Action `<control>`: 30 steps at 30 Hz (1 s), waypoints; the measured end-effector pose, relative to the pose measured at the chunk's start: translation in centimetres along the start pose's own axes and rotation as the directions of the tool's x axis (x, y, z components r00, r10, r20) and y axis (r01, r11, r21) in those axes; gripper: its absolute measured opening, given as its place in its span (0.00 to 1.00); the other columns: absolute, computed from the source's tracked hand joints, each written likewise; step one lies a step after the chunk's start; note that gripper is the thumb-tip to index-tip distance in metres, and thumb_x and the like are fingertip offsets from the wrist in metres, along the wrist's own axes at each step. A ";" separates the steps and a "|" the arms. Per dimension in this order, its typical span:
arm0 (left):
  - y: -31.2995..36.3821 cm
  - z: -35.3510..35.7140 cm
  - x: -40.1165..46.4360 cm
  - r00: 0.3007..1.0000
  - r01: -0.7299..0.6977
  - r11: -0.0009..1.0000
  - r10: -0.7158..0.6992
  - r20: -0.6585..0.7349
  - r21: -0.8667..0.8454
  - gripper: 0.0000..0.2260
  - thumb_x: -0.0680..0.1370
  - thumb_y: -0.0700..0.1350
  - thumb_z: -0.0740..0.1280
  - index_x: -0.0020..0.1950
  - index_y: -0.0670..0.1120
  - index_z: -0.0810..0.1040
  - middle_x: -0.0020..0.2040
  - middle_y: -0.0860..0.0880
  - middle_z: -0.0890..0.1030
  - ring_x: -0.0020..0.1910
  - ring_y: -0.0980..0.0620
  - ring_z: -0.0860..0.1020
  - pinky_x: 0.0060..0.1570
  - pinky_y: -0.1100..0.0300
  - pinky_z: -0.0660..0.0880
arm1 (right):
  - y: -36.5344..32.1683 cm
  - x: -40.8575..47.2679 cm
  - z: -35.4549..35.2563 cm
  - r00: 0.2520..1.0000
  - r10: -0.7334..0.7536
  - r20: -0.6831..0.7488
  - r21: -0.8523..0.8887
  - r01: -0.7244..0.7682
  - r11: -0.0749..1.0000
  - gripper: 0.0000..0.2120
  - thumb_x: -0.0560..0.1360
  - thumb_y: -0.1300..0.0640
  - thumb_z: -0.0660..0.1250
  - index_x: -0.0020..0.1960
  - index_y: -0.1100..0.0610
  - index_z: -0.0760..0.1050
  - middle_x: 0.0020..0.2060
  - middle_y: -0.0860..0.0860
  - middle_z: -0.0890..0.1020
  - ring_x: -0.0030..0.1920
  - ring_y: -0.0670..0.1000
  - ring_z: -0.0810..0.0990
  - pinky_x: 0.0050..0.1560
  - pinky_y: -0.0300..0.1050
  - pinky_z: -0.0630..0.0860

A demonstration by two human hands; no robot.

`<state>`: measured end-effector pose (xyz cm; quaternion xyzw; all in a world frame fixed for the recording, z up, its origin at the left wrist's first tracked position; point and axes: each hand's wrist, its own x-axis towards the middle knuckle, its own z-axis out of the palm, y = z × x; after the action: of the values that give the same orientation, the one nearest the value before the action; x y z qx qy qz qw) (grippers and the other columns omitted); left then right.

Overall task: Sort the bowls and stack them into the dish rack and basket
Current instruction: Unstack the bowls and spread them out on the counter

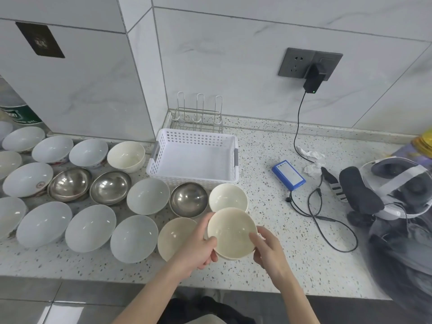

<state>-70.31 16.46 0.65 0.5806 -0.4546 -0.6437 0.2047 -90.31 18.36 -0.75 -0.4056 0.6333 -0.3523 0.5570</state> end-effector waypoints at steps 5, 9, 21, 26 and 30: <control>-1.6 2.2 0.2 0.999 0.028 0.984 -0.033 0.029 0.177 0.27 0.81 0.46 0.58 0.72 0.71 0.53 0.41 0.49 0.82 0.24 0.63 0.75 0.25 0.66 0.69 | 2.1 0.2 -1.7 0.997 0.071 -0.010 -0.121 -0.072 0.990 0.17 0.68 0.59 0.63 0.56 0.53 0.78 0.21 0.46 0.69 0.22 0.47 0.63 0.24 0.38 0.63; -2.5 3.2 0.3 0.999 0.032 0.975 -0.035 0.010 0.218 0.34 0.77 0.52 0.66 0.76 0.65 0.49 0.56 0.54 0.79 0.37 0.63 0.82 0.32 0.67 0.74 | 3.0 0.4 -2.2 0.994 0.107 0.008 -0.156 -0.104 0.982 0.17 0.68 0.58 0.63 0.56 0.52 0.78 0.23 0.49 0.72 0.22 0.47 0.65 0.24 0.38 0.65; -2.7 4.0 1.3 0.997 0.025 0.860 0.018 -0.079 0.510 0.50 0.65 0.51 0.77 0.76 0.62 0.46 0.50 0.61 0.74 0.46 0.58 0.76 0.38 0.66 0.70 | 4.0 1.9 -1.7 0.988 0.143 0.057 -0.219 -0.127 0.967 0.14 0.72 0.58 0.62 0.55 0.46 0.76 0.29 0.50 0.78 0.24 0.45 0.70 0.27 0.39 0.69; -2.7 4.0 1.6 0.990 0.108 0.769 -0.025 -0.140 0.630 0.46 0.66 0.51 0.76 0.74 0.58 0.49 0.45 0.57 0.77 0.42 0.53 0.78 0.36 0.61 0.73 | 4.4 2.3 -1.1 0.985 0.145 0.096 -0.252 -0.116 0.961 0.14 0.75 0.60 0.61 0.54 0.43 0.74 0.32 0.50 0.80 0.25 0.44 0.70 0.31 0.41 0.70; -2.9 4.0 1.7 0.977 0.159 0.664 -0.002 -0.212 0.730 0.45 0.70 0.54 0.73 0.76 0.53 0.47 0.42 0.54 0.76 0.47 0.48 0.81 0.36 0.58 0.70 | 4.5 2.7 -0.5 0.981 0.146 0.130 -0.256 -0.109 0.961 0.16 0.75 0.61 0.61 0.58 0.45 0.74 0.31 0.48 0.78 0.23 0.40 0.71 0.29 0.36 0.68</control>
<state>-73.71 17.94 -3.06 0.6926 -0.6289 -0.3515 -0.0353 -91.45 17.85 -5.88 -0.4552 0.6540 -0.2030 0.5691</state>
